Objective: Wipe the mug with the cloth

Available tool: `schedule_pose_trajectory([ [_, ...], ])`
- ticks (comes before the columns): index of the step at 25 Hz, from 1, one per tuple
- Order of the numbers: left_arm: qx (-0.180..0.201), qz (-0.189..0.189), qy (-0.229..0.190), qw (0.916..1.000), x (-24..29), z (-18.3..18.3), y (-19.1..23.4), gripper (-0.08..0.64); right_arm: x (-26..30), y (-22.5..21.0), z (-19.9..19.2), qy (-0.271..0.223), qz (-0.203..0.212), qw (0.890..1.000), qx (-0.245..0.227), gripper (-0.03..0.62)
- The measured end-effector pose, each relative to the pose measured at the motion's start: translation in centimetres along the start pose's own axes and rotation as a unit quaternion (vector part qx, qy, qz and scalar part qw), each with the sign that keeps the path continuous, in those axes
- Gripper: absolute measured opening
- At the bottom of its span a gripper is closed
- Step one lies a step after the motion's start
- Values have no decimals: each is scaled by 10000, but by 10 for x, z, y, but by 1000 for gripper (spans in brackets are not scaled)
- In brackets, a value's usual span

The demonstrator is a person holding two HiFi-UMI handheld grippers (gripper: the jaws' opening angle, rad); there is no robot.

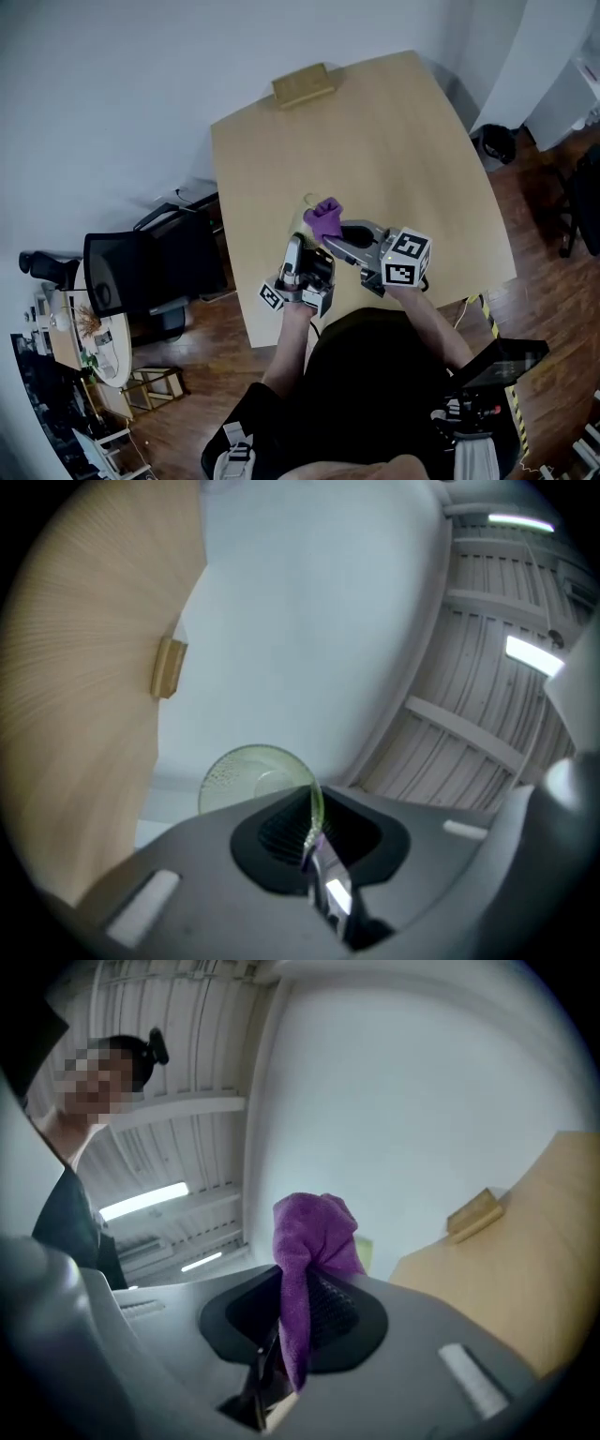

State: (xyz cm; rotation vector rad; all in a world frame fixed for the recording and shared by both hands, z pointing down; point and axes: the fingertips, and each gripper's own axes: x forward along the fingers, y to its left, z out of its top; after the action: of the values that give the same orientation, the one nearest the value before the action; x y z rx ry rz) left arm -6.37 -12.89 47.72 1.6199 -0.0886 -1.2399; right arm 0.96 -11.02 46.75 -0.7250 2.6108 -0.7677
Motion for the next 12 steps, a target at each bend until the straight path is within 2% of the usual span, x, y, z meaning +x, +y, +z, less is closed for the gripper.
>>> schedule_pose_trajectory([
  [3,184,-78,151,9997,-3,3,-5,43,10,16,-52,1036,340,9935,-339,60],
  [5,306,-209,330,9988,-6,3,-14,44,3,12,-56,1091,318,9933,-228,60],
  [6,374,-354,402,9979,-7,3,-21,44,-3,6,-46,833,281,9961,2,60],
  [8,524,-656,540,9950,-6,2,-36,43,-21,-10,-7,-149,258,9964,795,60],
  [10,638,-881,768,9911,-5,-5,-46,41,-41,-25,30,-1207,442,9774,1678,60],
  [12,733,-1065,1080,9857,-2,-19,-52,41,-49,-26,46,-1737,813,9564,2205,60],
])
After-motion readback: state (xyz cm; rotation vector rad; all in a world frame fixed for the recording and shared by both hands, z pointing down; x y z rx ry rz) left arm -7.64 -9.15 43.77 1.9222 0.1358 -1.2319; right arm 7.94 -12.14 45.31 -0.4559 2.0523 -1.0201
